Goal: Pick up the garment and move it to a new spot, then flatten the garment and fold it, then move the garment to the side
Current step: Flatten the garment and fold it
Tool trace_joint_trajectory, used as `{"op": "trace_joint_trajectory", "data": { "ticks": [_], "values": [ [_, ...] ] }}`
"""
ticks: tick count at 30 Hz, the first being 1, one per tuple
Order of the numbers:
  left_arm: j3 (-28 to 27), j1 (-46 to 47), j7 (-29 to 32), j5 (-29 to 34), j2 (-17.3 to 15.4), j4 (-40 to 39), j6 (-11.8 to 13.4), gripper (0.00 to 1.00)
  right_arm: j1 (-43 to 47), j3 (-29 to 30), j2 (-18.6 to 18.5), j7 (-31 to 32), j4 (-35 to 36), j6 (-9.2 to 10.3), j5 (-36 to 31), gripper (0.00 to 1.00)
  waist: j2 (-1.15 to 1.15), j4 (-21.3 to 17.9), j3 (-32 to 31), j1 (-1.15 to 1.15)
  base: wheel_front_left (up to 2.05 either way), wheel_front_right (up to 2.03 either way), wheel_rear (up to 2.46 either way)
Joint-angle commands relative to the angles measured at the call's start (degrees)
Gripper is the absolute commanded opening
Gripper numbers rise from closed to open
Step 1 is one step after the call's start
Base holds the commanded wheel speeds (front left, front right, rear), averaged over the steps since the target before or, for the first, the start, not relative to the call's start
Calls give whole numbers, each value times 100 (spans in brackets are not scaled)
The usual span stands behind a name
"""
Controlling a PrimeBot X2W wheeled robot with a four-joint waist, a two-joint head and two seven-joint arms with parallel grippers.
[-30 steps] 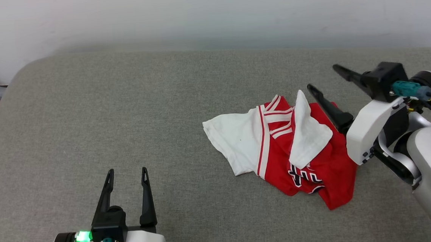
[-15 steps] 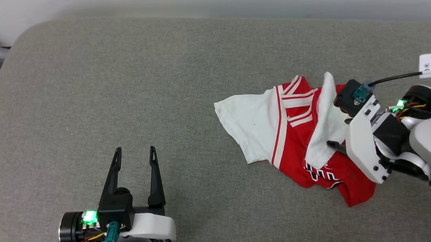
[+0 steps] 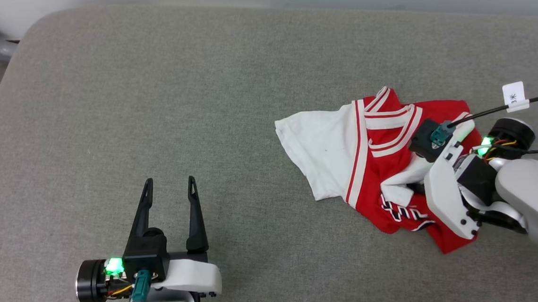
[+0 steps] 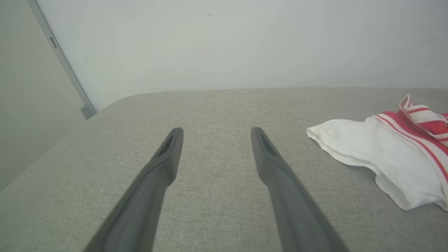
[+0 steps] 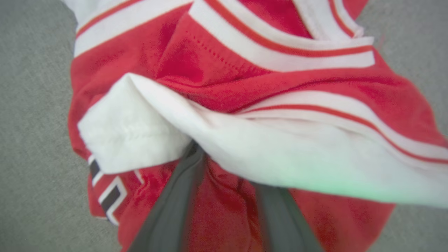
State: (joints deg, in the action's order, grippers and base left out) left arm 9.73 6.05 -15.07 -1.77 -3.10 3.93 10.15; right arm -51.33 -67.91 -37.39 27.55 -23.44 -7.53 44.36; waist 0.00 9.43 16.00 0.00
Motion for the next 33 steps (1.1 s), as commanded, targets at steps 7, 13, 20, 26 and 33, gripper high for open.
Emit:
{"op": "trace_joint_trajectory", "data": {
  "ticks": [7, 13, 20, 26, 33],
  "values": [
    [-136, -254, -15, 36, 1, 18, 1, 100, -201, 167, -18, -1353, 108, 9, 27, 0, 0, -279, -435, 0, 0, 0, 0],
    [-215, -416, -15, 61, -28, -14, -48, 100, 232, 860, -171, -2200, 217, 9, 83, 0, 0, -543, -642, 0, 0, 0, 0],
    [-266, -484, -15, 65, -32, -2, -110, 100, 1257, 1899, -328, -2826, -230, 9, 201, 0, 0, -707, -659, 0, 0, 0, 0],
    [-270, -510, -15, 82, -23, 20, -135, 100, 2268, 2728, -277, -3250, -1018, 9, 316, 0, 0, -725, -659, 0, 0, 0, 0],
    [-319, -580, -15, 81, -19, 55, -134, 100, 3252, 3079, -75, -3265, -1680, 8, 418, 0, 0, -739, -730, 0, 0, 0, 0]
  ]
}}
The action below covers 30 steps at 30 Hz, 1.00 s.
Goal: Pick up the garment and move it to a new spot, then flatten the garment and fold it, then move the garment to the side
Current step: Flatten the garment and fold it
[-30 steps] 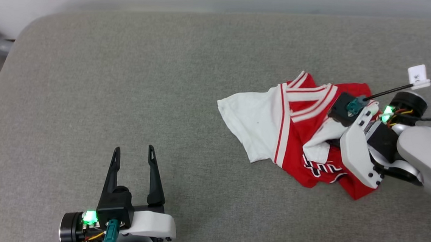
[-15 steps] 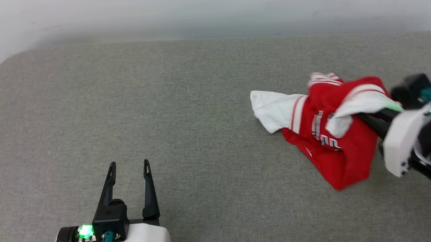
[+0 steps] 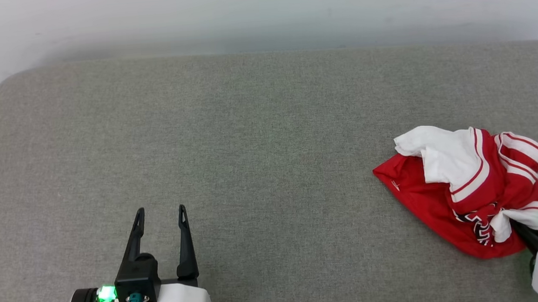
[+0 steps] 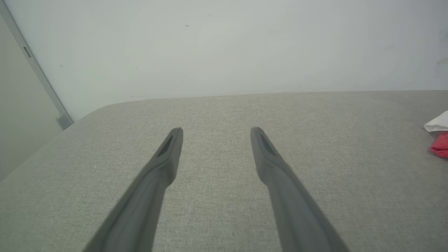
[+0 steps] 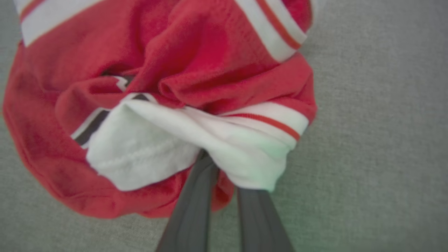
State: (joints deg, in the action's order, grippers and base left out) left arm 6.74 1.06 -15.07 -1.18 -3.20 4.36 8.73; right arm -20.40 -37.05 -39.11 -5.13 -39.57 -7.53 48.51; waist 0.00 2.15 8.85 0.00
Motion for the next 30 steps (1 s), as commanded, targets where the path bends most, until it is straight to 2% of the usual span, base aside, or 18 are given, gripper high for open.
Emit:
{"op": "trace_joint_trajectory", "data": {
  "ticks": [1, 2, 4, 11, 14, 18, 22, 24, 27, 30],
  "values": [
    [-34, -91, -15, 17, -10, 18, 7, 100, 230, 49, 165, -9, -121, 8, 66, 0, 0, -26, -35, 0, 0, 0, 0],
    [-38, -93, -15, 11, -9, 23, 2, 100, 290, 114, 199, -42, -143, 8, 92, 11, 0, -36, -53, 0, 0, 0, 0],
    [-41, -120, -15, 8, -6, 38, -9, 100, 322, 283, 222, -181, -183, 8, 114, 100, 0, -53, -107, 0, 0, 0, 0],
    [-69, -230, -15, 34, -7, 55, -46, 100, 414, 1075, -98, -712, 156, 8, -146, 100, 0, -89, -336, 0, 0, 0, 0],
    [-82, -305, -15, 51, -18, 26, -52, 100, 459, 1547, -297, -752, 623, 8, -304, 100, 0, -104, -410, 0, 0, 0, 0],
    [-80, -345, -15, 54, -25, -15, -52, 100, 527, 2242, -558, -509, 1403, 8, -662, 100, 0, -67, -443, 0, 0, 0, 0],
    [-63, -329, -15, 72, -24, -67, -62, 100, 436, 2868, -580, 96, 2324, 6, -1113, 100, 0, 1, -375, 0, 0, 0, 0],
    [-52, -281, -15, 75, -21, -91, -64, 100, 281, 3003, -557, 509, 2828, 6, -1348, 100, 0, 40, -298, 0, 0, 0, 0],
    [-23, -168, -15, 72, -16, -113, -62, 100, -27, 2896, -476, 1268, 3515, 6, -1412, 100, 0, 117, -136, 0, 0, 0, 0],
    [49, -45, -15, 68, -4, -124, -52, 100, -415, 2478, -556, 2077, 3893, 8, -1395, 100, 0, 217, 54, 0, 0, 0, 0]
  ]
}}
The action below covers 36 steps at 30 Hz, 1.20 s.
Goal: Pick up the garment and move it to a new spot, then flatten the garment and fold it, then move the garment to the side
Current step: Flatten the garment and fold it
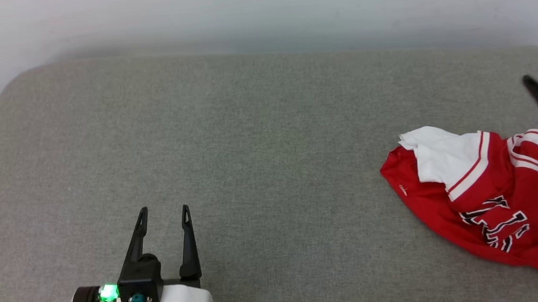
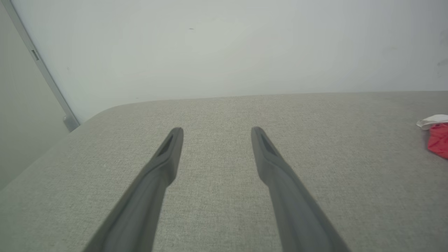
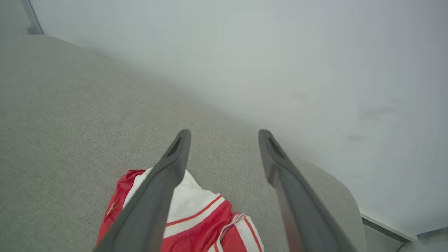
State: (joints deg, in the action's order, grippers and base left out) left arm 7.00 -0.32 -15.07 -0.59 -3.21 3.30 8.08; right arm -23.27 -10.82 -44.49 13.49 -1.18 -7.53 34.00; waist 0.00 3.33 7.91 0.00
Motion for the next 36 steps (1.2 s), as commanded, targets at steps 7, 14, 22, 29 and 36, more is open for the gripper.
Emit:
{"op": "trace_joint_trajectory", "data": {
  "ticks": [7, 14, 22, 29, 36],
  "values": [
    [152, 414, -15, -45, 15, -62, 53, 100, -1255, -1459, -228, 2172, -147, 8, 465, 100, 0, 380, 595, 0, 0, 0, 0],
    [340, 698, -15, -107, 32, -189, 139, 100, -2201, -2456, -291, 3323, -860, 8, 484, 100, 0, 694, 1078, 0, 0, 0, 0],
    [517, 973, -15, -255, 36, -291, 265, 100, -2733, -3177, -199, 3436, -1670, 8, 440, 100, 0, 926, 1612, 0, 0, 0, 0],
    [648, 1128, -15, -368, 35, -301, 414, 100, -2736, -3901, -106, 3351, -2251, 5, 715, 100, 0, 1002, 1825, 0, 0, 0, 0],
    [597, 1056, -15, -320, 34, -237, 430, 100, -3069, -4068, -121, 2598, -2390, 6, 1045, 0, 0, 916, 1651, 0, 0, 0, 0]
  ]
}}
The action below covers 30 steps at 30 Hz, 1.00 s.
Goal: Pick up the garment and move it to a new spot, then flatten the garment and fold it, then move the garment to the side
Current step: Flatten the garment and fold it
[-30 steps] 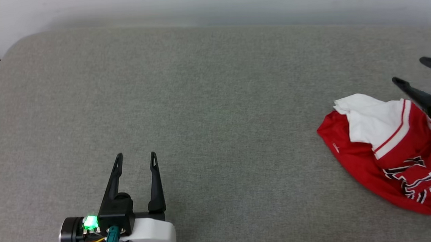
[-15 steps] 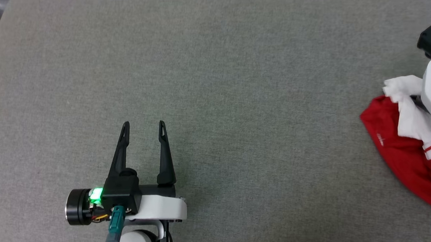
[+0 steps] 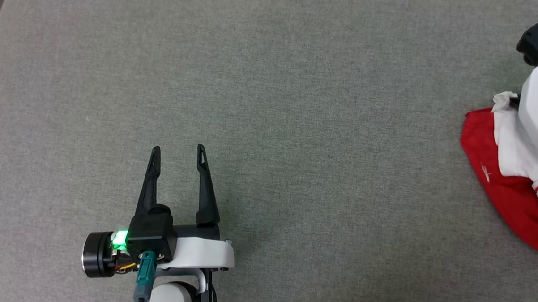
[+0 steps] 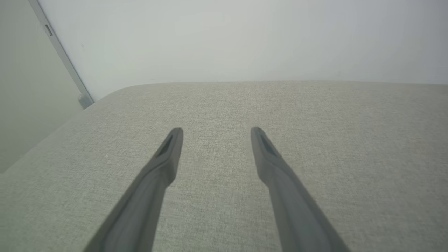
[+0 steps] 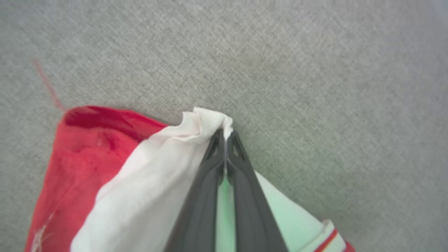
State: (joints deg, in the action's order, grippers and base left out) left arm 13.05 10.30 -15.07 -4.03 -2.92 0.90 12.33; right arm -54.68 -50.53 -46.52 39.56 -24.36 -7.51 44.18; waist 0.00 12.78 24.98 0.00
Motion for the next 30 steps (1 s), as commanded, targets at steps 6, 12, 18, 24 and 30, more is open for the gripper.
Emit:
{"op": "trace_joint_trajectory", "data": {
  "ticks": [6, 12, 18, 24, 30],
  "values": [
    [-149, -191, -15, 129, 5, 37, -68, 100, -53, 9, -50, -1144, 163, 4, 237, 0, 0, -172, -460, 0, 0, 0, 0],
    [-288, -440, -15, 217, -13, 23, -148, 100, 175, 233, -315, -2050, 703, 4, 402, 0, 0, -322, -872, 0, 0, 0, 0],
    [-356, -647, -15, 275, -32, -5, -220, 100, 388, 460, -477, -2353, 1394, 4, 309, 0, 0, -386, -1129, 0, 0, 0, 0],
    [-327, -645, -15, 288, -25, -53, -275, 100, 343, 385, -62, -2214, 2014, 4, 68, 0, 0, -247, -1170, 0, 0, 0, 0],
    [-253, -517, -15, 281, -14, -89, -299, 100, -132, -209, 729, -1954, 2338, 5, 28, 0, 0, 50, -1030, 0, 0, 0, 0]
  ]
}}
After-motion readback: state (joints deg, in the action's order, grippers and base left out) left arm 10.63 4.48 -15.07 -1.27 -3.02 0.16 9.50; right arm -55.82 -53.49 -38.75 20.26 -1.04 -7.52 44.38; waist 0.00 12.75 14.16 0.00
